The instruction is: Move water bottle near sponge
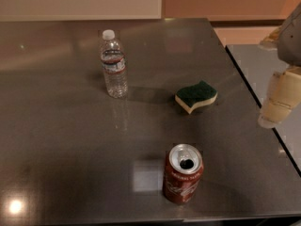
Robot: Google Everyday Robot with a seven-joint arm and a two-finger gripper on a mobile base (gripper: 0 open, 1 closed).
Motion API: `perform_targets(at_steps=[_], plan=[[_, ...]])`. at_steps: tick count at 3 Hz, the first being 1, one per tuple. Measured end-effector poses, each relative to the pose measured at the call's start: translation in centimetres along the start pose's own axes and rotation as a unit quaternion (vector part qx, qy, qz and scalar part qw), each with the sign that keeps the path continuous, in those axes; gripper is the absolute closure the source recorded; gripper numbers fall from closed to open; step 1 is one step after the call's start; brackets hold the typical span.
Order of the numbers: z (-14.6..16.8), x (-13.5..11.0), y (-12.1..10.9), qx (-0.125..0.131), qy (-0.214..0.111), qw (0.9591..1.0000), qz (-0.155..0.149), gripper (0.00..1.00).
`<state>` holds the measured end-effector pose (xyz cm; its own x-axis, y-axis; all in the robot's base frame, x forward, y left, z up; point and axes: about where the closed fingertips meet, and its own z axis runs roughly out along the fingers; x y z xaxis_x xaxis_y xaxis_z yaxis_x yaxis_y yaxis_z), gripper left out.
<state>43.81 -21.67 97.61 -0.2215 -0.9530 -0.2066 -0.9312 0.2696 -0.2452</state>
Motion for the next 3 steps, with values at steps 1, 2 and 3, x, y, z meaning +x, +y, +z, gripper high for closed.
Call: perform_targets(at_steps=[1, 2, 3], plan=[[-0.1, -0.1, 0.0, 0.002, -0.001, 1.0, 0.0, 0.0], [-0.1, -1.2, -1.3, 0.014, -0.02, 0.9997, 0.002, 0.0], [0.4, -3.2, -2.8, 0.013, -0.051, 0.9986, -0.003, 0.0]])
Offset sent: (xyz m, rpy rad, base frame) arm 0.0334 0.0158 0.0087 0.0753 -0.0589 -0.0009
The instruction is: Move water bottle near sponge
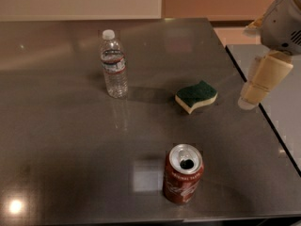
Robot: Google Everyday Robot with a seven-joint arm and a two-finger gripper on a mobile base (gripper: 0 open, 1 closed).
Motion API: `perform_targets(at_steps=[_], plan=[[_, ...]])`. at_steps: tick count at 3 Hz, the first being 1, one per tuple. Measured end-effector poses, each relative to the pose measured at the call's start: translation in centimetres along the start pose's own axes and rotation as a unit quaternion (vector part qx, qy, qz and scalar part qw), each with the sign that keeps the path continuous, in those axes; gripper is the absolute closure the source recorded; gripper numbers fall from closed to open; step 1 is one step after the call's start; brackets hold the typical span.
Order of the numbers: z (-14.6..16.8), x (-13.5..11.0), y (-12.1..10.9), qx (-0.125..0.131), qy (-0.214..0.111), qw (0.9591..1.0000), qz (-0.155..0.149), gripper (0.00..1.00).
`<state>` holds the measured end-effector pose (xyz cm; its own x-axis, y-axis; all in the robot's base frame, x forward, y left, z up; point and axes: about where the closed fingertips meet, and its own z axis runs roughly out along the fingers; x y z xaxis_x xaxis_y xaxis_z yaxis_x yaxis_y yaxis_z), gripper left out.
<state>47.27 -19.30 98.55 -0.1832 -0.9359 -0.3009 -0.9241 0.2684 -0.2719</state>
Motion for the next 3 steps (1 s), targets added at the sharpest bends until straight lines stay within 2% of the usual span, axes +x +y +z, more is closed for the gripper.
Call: perform_targets(at_steps=[2, 3], plan=[[2.8, -5.4, -2.3, -0.011, -0.072, 0.9973, -0.005, 0.0], [4.8, -8.8, -3.3, -0.015, -0.119, 0.9928, -0.006, 0.0]])
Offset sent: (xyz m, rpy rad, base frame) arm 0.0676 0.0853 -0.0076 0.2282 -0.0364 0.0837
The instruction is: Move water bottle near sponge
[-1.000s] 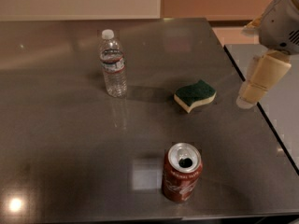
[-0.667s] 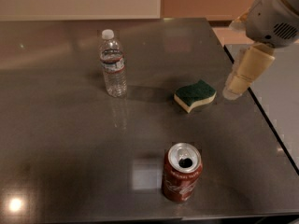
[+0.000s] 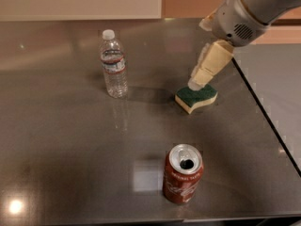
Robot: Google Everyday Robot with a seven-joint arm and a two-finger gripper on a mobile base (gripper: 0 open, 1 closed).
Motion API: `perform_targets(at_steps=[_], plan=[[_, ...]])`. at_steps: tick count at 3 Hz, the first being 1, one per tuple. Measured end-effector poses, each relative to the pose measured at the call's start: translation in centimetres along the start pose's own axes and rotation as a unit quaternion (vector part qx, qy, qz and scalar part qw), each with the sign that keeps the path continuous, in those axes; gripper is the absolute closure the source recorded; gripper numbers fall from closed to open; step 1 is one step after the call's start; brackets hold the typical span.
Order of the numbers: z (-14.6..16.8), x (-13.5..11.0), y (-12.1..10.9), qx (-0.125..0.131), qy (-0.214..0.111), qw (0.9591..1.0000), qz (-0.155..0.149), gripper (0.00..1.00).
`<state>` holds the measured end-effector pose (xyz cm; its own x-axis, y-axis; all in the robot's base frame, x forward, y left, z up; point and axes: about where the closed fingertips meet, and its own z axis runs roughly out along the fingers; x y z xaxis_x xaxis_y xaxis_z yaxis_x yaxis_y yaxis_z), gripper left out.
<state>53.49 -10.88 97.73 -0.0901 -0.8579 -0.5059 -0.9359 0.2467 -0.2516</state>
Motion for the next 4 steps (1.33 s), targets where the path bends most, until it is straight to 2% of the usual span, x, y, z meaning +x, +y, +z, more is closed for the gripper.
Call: perform_targets(at_steps=[1, 2, 3, 4], plan=[[2.7, -3.0, -1.5, -0.006, -0.052, 0.9986, 0.005, 0.0], [5.3, -6.3, -2.6, -0.022, -0.106, 0.9941, 0.004, 0.0], [8.0, -9.1, -3.6, -0.045, -0.155, 0.9869, 0.011, 0.0], [10.2, -11.5, -3.8, -0.071, -0.188, 0.9793, 0.017, 0.0]])
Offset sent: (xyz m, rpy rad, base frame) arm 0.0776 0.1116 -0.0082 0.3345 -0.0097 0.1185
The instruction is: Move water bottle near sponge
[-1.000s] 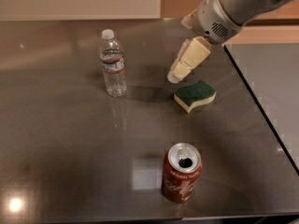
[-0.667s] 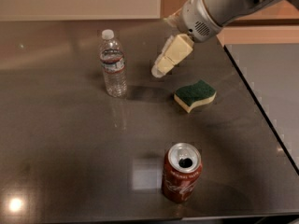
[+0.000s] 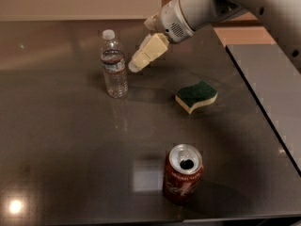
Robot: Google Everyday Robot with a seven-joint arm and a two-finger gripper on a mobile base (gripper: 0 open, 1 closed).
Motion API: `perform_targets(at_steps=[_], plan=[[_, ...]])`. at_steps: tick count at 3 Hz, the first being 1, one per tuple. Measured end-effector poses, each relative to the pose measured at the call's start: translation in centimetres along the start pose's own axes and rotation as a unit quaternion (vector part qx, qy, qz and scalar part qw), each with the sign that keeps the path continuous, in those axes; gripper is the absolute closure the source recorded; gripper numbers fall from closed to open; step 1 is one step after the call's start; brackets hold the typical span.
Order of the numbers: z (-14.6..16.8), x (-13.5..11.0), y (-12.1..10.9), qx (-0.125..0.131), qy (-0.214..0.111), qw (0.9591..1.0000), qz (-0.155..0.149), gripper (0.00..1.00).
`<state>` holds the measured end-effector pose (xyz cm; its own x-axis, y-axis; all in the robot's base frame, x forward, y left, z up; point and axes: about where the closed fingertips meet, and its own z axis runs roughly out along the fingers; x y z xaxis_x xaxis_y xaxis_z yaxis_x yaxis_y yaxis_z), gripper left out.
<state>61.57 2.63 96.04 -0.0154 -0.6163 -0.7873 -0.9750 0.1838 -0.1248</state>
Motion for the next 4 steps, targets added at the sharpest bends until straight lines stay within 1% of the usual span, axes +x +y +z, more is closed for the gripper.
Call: perform_targets(at_steps=[1, 2, 3, 4], plan=[[2.0, -1.3, 0.5, -0.019, -0.023, 0.9996, -0.001, 0.0], [3.8, -2.4, 1.2, -0.032, -0.038, 0.9987, -0.006, 0.0], [4.8, -3.1, 1.7, -0.042, -0.047, 0.998, -0.011, 0.0], [5.4, -3.6, 2.4, -0.051, -0.051, 0.9973, -0.014, 0.18]])
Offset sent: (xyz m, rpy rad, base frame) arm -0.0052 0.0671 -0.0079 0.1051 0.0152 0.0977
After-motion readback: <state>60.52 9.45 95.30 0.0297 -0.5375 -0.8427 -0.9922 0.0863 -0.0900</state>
